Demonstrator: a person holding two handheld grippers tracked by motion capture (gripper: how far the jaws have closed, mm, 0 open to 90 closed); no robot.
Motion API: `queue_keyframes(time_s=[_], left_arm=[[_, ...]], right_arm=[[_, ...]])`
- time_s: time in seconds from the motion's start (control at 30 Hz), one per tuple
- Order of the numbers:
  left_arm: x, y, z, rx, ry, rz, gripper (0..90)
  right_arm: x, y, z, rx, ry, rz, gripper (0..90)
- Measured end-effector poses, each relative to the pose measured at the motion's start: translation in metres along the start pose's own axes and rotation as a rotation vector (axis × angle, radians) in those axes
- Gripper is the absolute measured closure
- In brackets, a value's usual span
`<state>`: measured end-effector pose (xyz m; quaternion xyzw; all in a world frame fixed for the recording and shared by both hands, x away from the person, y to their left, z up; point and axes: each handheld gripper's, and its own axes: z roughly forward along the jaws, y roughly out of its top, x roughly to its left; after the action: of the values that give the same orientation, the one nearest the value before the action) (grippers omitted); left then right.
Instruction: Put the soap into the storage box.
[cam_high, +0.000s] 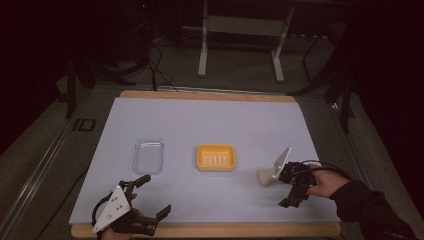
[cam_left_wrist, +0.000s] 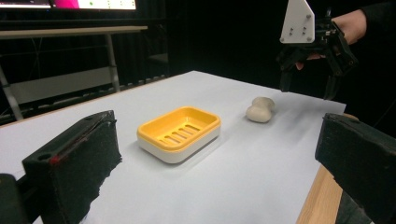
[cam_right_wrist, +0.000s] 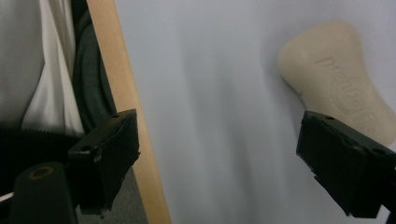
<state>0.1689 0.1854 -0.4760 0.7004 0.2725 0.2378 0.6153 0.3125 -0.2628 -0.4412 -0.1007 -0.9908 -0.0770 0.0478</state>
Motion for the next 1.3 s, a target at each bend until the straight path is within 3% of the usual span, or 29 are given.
queue_keyframes(time_s=[0.17,0.4,0.67,0.7,0.87,1.3], left_arm=[[-0.001,0.0,-0.001,0.004,-0.001,0.002,0.0],[-0.001,-0.001,-0.002,0.008,0.0,0.001,0.0],[-0.002,-0.001,-0.003,0.011,-0.001,-0.009,0.0],[-0.002,-0.001,-0.004,0.01,-0.001,-0.01,0.0],[-0.003,-0.002,-0.004,0.014,0.001,-0.01,0.0],[-0.004,-0.003,-0.006,0.018,-0.001,-0.014,0.0]], right_arm=[[-0.004,0.001,0.002,0.043,0.026,-0.004,13.1],[-0.007,0.001,0.005,0.117,0.021,-0.006,13.1],[-0.009,0.003,0.004,0.157,0.015,-0.011,14.1],[-0.011,0.003,0.004,0.182,0.001,-0.005,14.6],[-0.015,0.004,0.004,0.226,0.026,-0.002,14.5],[-0.017,0.011,-0.002,0.246,-0.048,-0.105,19.1]])
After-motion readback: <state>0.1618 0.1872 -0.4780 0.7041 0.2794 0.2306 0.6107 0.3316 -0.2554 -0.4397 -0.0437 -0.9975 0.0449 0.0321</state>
